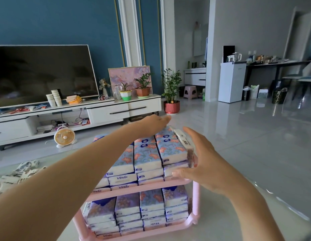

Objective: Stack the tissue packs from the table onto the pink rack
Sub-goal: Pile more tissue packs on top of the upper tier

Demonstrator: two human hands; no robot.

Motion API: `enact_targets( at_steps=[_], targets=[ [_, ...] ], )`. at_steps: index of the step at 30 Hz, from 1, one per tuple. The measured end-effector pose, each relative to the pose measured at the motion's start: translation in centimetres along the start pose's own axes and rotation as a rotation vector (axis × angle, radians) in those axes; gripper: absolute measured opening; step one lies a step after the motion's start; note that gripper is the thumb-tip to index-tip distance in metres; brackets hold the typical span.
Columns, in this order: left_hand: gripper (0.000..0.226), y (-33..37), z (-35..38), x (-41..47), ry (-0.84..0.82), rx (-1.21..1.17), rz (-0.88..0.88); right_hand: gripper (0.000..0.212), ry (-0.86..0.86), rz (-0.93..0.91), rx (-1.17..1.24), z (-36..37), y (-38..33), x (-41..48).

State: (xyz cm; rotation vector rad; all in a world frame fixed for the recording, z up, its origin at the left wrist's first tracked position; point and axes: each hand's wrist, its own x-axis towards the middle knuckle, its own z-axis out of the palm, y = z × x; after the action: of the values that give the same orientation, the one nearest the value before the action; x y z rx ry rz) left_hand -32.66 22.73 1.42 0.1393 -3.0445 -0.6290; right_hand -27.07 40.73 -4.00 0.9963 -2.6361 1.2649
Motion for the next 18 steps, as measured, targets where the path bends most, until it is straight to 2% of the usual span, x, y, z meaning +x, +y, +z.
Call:
enact_targets(
  at_steps=[7, 12, 18],
  targets=[
    [0.065, 0.15, 0.41, -0.13, 0.013, 0.008, -0.013, 0.098, 0.023, -0.007, 0.024, 0.29, 0.52, 0.71],
    [0.054, 0.24, 0.66, -0.02, 0.031, 0.013, -0.03, 0.096, 0.049, -0.013, 0.029, 0.34, 0.57, 0.69],
    [0.054, -0.08, 0.04, -0.3, 0.08, 0.026, 0.022, 0.1, 0.04, -0.006, 0.081, -0.11, 0.17, 0.16]
  ],
)
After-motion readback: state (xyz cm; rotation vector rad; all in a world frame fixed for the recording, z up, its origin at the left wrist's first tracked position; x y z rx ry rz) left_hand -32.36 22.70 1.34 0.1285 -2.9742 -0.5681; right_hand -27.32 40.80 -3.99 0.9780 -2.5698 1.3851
